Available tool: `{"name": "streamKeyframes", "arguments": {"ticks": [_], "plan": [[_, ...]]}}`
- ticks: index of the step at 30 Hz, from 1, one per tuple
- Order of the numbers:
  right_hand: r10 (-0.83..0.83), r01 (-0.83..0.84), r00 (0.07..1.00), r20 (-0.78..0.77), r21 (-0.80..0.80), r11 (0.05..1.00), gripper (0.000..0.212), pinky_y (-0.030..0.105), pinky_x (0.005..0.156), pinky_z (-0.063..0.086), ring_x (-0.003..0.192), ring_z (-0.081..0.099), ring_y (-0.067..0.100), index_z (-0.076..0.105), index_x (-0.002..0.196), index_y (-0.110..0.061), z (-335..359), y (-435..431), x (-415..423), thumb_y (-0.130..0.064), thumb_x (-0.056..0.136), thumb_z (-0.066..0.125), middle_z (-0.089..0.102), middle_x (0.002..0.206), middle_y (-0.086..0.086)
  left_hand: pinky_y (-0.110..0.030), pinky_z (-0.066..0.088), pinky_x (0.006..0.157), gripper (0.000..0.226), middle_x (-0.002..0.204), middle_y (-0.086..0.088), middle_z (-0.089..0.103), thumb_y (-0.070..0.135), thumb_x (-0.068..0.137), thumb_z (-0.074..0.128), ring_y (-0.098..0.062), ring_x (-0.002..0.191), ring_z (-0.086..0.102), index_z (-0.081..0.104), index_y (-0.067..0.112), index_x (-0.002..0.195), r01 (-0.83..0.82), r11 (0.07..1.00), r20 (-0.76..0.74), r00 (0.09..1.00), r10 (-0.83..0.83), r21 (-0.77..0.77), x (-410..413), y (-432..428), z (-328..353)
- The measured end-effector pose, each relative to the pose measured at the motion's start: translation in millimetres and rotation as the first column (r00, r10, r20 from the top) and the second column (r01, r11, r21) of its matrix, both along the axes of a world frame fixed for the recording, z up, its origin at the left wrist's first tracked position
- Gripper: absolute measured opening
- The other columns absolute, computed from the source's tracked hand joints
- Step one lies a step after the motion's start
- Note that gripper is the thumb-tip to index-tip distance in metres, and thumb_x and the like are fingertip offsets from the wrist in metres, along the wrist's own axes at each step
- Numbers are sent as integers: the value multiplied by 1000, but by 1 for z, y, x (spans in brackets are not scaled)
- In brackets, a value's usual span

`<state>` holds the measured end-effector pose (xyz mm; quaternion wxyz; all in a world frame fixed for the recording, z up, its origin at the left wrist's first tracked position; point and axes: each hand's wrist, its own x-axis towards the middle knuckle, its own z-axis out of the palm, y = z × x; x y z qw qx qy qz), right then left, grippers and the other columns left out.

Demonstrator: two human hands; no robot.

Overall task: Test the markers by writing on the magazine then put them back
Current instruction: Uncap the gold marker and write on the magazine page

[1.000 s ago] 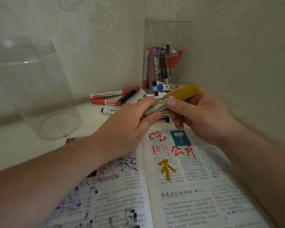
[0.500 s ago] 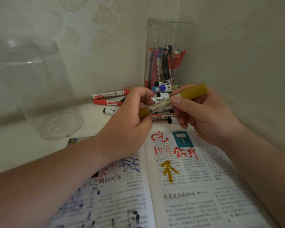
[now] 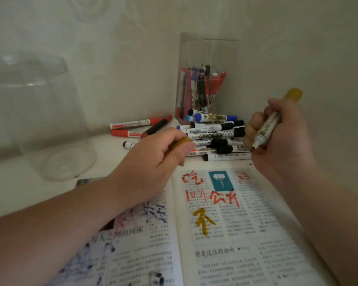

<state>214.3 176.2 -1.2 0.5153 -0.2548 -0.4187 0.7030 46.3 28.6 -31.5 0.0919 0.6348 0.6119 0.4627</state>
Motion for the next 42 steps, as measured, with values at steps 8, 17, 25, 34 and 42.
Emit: {"name": "streamKeyframes", "arguments": {"ticks": [8, 17, 25, 34, 42], "plan": [[20, -281, 768, 640, 309, 908, 52, 27, 46, 44, 46, 61, 25, 63, 77, -8, 20, -7, 19, -59, 88, 65, 62, 56, 11, -17, 46, 71, 27, 94, 29, 61, 69, 82, 39, 5, 91, 58, 52, 53, 101, 106, 947, -217, 960, -177, -304, 0, 3, -6], [114, -332, 673, 730, 161, 929, 17, 29, 44, 45, 53, 48, 25, 65, 69, -12, -15, -16, 80, -6, 63, 80, 51, 59, 14, -13, 40, 75, 15, 99, 27, 54, 51, 90, 61, 3, 96, 53, 58, 44, 103, 122, 972, -278, 944, -175, -199, -2, 4, -11], [65, -311, 677, 733, 204, 928, 6, 21, 37, 35, 44, 46, 17, 71, 73, -17, -28, -22, 81, -15, 73, 76, 56, 59, 13, -14, 36, 76, 30, 99, 25, 49, 63, 86, 55, 4, 100, 48, 66, 41, 103, 95, 986, -330, 934, -136, -139, -3, 5, -11], [-13, -317, 646, 763, 285, 905, 7, 9, 45, 36, 44, 50, 0, 70, 82, -4, -30, -20, 80, -3, 85, 76, 56, 50, -12, -14, 42, 70, 21, 100, 31, 56, 54, 86, 60, -6, 92, 56, 60, 44, 105, 73, 989, -292, 950, -108, -127, 3, 2, -9], [9, -300, 688, 725, 274, 914, 18, 13, 42, 35, 46, 45, 6, 68, 83, -8, -31, -20, 81, -11, 78, 85, 53, 53, -5, -9, 43, 73, 18, 97, 28, 61, 27, 90, 69, 4, 94, 58, 61, 37, 103, 67, 988, -211, 973, -95, -136, 4, -1, -8]]}}
